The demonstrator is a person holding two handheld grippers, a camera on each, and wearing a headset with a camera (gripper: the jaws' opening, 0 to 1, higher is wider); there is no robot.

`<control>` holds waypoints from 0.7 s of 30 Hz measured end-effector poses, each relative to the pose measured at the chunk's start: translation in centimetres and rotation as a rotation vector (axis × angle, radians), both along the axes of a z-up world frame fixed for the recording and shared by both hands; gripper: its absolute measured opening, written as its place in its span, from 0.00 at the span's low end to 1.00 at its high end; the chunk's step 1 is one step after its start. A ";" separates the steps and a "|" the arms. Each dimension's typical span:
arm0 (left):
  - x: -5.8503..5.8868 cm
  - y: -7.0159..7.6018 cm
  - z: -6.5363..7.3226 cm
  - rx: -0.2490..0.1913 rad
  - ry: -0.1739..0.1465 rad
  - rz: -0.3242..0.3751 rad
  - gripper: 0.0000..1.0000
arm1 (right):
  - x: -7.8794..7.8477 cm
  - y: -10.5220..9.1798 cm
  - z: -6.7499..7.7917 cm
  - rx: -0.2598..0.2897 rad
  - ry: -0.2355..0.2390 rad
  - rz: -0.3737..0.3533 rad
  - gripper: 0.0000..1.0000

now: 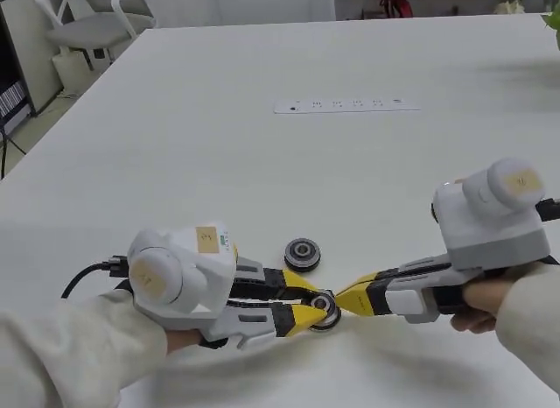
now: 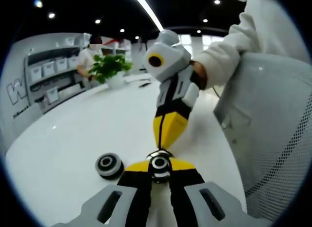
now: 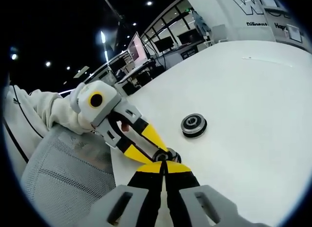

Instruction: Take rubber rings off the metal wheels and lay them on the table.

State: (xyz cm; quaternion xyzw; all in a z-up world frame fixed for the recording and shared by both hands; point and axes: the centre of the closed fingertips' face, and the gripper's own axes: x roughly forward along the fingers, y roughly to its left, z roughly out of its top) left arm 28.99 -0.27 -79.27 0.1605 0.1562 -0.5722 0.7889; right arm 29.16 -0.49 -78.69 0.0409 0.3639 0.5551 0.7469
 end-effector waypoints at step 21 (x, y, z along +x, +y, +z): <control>0.1 0.0 0.0 -0.003 0.003 0.014 0.14 | 0.1 0.7 1.3 0.061 -0.021 0.011 0.00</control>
